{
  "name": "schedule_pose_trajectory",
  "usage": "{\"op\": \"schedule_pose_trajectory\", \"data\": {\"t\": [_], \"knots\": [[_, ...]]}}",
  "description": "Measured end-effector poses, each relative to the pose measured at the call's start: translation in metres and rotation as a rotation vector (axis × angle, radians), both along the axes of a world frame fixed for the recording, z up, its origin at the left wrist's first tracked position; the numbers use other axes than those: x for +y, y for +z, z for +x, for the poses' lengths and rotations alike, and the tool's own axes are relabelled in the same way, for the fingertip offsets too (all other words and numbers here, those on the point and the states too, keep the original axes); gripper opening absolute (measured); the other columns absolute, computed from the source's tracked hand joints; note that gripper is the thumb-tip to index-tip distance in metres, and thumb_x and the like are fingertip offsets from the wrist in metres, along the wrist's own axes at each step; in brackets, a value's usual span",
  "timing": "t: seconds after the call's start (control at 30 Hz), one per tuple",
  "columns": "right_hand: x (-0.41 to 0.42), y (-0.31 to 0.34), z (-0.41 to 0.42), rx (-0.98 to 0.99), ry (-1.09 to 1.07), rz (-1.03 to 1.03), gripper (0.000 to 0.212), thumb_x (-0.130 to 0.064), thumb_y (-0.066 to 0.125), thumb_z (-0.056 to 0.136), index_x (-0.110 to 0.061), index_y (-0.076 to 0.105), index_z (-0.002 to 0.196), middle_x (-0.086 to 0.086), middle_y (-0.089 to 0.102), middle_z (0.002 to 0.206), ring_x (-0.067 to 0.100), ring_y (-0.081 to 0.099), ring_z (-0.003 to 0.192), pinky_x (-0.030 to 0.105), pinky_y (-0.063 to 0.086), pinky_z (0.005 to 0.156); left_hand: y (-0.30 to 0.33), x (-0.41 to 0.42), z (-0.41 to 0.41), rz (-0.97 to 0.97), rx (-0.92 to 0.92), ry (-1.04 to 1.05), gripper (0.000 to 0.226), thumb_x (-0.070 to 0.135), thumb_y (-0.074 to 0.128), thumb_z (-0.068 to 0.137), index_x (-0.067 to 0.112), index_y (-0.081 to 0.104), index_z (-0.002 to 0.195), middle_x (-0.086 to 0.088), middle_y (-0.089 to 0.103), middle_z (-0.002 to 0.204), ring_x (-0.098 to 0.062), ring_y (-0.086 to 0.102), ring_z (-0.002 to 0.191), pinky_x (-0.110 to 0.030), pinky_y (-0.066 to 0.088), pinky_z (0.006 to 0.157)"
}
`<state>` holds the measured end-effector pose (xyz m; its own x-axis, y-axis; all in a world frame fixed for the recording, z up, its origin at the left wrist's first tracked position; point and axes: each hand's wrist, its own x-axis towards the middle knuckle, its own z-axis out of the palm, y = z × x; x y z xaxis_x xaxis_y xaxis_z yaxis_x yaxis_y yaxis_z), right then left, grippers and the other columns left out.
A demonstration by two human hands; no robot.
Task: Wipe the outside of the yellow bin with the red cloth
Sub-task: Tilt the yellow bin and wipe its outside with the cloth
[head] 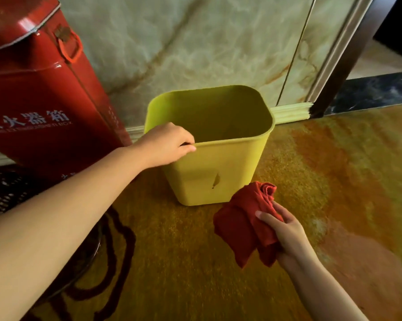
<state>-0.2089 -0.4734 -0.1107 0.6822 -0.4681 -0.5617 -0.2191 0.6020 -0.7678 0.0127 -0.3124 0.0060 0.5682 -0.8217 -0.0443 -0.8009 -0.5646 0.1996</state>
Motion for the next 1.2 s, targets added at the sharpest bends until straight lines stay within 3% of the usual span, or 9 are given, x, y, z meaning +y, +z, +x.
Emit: {"op": "schedule_pose_trajectory", "data": {"t": [0.3,0.43,0.5,0.57,0.7,0.9,0.97,1.07,1.2], "knots": [[-0.033,0.043,0.036,-0.134,-0.285,-0.076,0.043,-0.005,0.067,0.078,-0.026,0.061,0.114,0.004,0.070,0.096,0.015,0.072,0.071,0.031,0.060,0.056,0.023,0.005,0.028,-0.230,0.131,0.116,0.051,0.016,0.053,0.086,0.021,0.025,0.045,0.005,0.018,0.049,-0.007,0.021,0.042,-0.025,0.017,0.042],[-0.005,0.057,0.087,-0.227,-0.175,-0.689,0.054,-0.021,0.067,0.079,-0.039,0.048,0.126,-0.019,0.062,0.105,-0.001,0.065,0.094,0.037,0.057,0.082,0.017,0.009,0.040,-0.247,0.210,0.197,0.049,0.018,0.055,0.086,0.020,0.029,0.044,0.004,0.020,0.048,-0.007,0.020,0.039,-0.024,0.014,0.039],[0.020,0.052,0.112,-0.181,0.114,-1.040,0.054,-0.047,0.058,0.081,-0.041,0.041,0.132,-0.024,0.050,0.119,-0.006,0.047,0.113,0.054,0.021,0.112,0.017,0.012,0.047,-0.246,0.233,0.209,0.048,0.017,0.055,0.086,0.021,0.027,0.047,0.002,0.020,0.051,-0.006,0.017,0.045,-0.025,0.011,0.042],[0.036,0.040,0.130,-0.166,0.307,-1.300,0.053,-0.062,0.035,0.084,-0.041,0.043,0.132,-0.024,0.045,0.129,-0.003,0.035,0.124,0.060,-0.005,0.112,0.019,0.019,0.055,-0.239,0.264,0.215,0.047,0.014,0.055,0.086,0.020,0.026,0.049,0.002,0.019,0.053,-0.006,0.017,0.047,-0.025,0.011,0.044],[0.035,0.021,0.154,-0.185,0.138,-1.583,0.034,-0.042,0.051,0.087,-0.035,0.058,0.120,0.001,0.057,0.124,0.022,0.045,0.125,0.069,0.001,0.108,0.019,0.028,0.065,-0.212,0.287,0.196,0.039,0.014,0.055,0.085,0.015,0.033,0.053,0.001,0.018,0.057,-0.005,0.017,0.052,-0.026,0.011,0.047],[0.037,-0.004,0.172,-0.152,0.362,-1.628,0.078,-0.070,0.036,0.080,-0.042,0.001,0.144,0.007,-0.005,0.158,0.023,-0.011,0.145,0.063,-0.011,0.106,0.018,0.026,0.072,-0.203,0.324,0.206,0.037,0.017,0.056,0.085,0.002,0.040,0.055,-0.007,0.025,0.063,-0.014,0.025,0.060,-0.030,0.018,0.053],[0.039,-0.011,0.175,-0.149,0.393,-1.619,0.085,-0.078,0.030,0.075,-0.041,-0.004,0.144,0.006,-0.011,0.157,0.023,-0.015,0.144,0.065,-0.008,0.105,0.018,0.036,0.075,-0.147,0.373,0.258,0.016,0.015,0.062,0.081,0.000,0.060,0.080,-0.004,0.048,0.071,-0.011,0.046,0.067,-0.027,0.038,0.064],[0.037,-0.018,0.179,-0.131,0.426,-1.574,0.089,-0.081,0.033,0.071,-0.044,-0.006,0.143,0.003,-0.015,0.157,0.022,-0.016,0.144,0.070,0.000,0.106,0.017,0.065,0.069,-0.129,0.584,0.328,0.071,-0.004,0.065,0.072,0.019,0.038,0.134,0.003,0.060,0.120,-0.003,0.058,0.106,-0.016,0.046,0.088],[0.042,-0.023,0.180,-0.128,0.406,-1.467,0.089,-0.077,0.037,0.070,-0.049,-0.009,0.140,-0.003,-0.018,0.156,0.018,-0.019,0.143,0.069,0.006,0.107,0.012,0.084,0.063,-0.234,0.598,0.382,0.084,-0.014,0.060,0.072,0.033,0.028,0.134,-0.003,0.061,0.119,-0.003,0.060,0.089,-0.012,0.047,0.075]]}}
